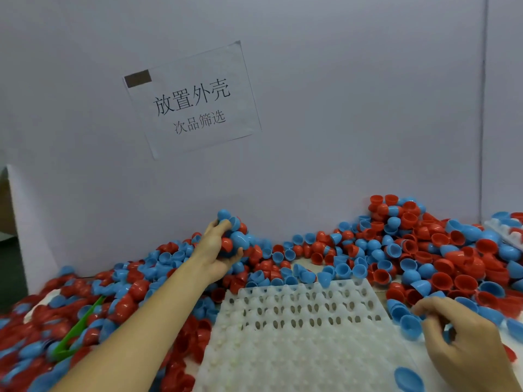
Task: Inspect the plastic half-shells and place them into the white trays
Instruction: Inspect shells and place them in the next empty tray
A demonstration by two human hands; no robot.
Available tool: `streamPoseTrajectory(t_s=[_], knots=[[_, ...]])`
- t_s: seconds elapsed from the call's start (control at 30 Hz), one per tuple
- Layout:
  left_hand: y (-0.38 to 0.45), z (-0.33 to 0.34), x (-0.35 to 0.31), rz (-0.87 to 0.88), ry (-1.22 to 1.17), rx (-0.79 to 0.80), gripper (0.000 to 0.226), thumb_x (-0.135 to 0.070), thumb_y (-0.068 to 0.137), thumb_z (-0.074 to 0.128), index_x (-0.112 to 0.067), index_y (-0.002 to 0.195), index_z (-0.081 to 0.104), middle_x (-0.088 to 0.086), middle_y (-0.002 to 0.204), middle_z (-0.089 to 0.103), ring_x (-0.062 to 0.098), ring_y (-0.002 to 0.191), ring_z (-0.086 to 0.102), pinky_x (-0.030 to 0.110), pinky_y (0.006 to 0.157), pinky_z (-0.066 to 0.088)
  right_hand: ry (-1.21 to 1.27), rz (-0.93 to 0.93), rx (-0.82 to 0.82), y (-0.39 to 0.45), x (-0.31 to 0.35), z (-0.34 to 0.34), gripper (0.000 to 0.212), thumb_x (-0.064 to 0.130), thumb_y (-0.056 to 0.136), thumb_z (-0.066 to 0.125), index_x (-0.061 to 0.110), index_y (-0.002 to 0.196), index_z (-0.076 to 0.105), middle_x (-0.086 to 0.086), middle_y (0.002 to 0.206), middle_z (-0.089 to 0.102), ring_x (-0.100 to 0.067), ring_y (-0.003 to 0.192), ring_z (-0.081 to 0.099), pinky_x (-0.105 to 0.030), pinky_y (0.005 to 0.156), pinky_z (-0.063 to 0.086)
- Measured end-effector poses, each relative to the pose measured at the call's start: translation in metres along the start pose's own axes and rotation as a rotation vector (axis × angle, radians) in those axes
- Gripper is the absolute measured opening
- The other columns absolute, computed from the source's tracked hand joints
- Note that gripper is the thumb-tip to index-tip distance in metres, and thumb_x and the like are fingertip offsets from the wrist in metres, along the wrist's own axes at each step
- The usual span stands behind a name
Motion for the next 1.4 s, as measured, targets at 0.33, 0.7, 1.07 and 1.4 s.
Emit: streamPoseTrajectory(t_s=[0.33,0.7,1.07,1.4], knots=[[-0.006,-0.062,-0.024,0.152,0.122,-0.28,0.017,-0.018,0.092,0.068,-0.026,0.103,0.058,0.005,0.106,0.058,0.024,0.089,0.058,0.028,0.045,0.052,-0.037,-0.017,0.036,-0.002,0.022,-0.006,0.035,-0.021,0.072,0.063,0.014,0.067,0.065,0.01,0.052,0.052,0.015,0.065,0.053,0.005,0.056,0.033],[0.046,-0.048,-0.052,0.141,0.346,-0.312,0.028,-0.022,0.097,0.06,-0.03,0.119,0.045,0.005,0.114,0.049,0.023,0.095,0.054,0.038,0.054,0.057,0.005,-0.023,-0.019,0.0,0.009,-0.002,0.039,-0.016,0.073,0.061,0.022,0.065,0.061,0.003,0.055,0.054,0.009,0.059,0.053,0.001,0.053,0.035],[0.063,-0.039,-0.048,0.078,0.029,-0.288,0.035,-0.022,0.096,0.063,-0.025,0.122,0.04,0.01,0.119,0.048,0.027,0.091,0.053,0.035,0.052,0.053,0.035,-0.076,0.022,0.002,0.01,0.001,0.022,0.002,0.065,0.051,0.021,0.065,0.061,0.005,0.05,0.05,0.012,0.058,0.052,0.003,0.051,0.034],[0.054,-0.055,-0.066,0.203,0.021,-0.312,0.034,-0.017,0.099,0.061,-0.027,0.127,0.044,0.006,0.108,0.048,0.021,0.083,0.051,0.023,0.043,0.053,0.001,-0.04,0.072,0.001,0.009,0.002,0.038,-0.02,0.07,0.061,0.017,0.065,0.063,0.009,0.048,0.05,0.013,0.059,0.052,0.004,0.054,0.034]])
Point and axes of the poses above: each hand's wrist, its own y-axis towards the middle knuckle, its own z-axis out of the palm, x = y × z, the point moved 5 cm from there along y, towards the middle knuckle
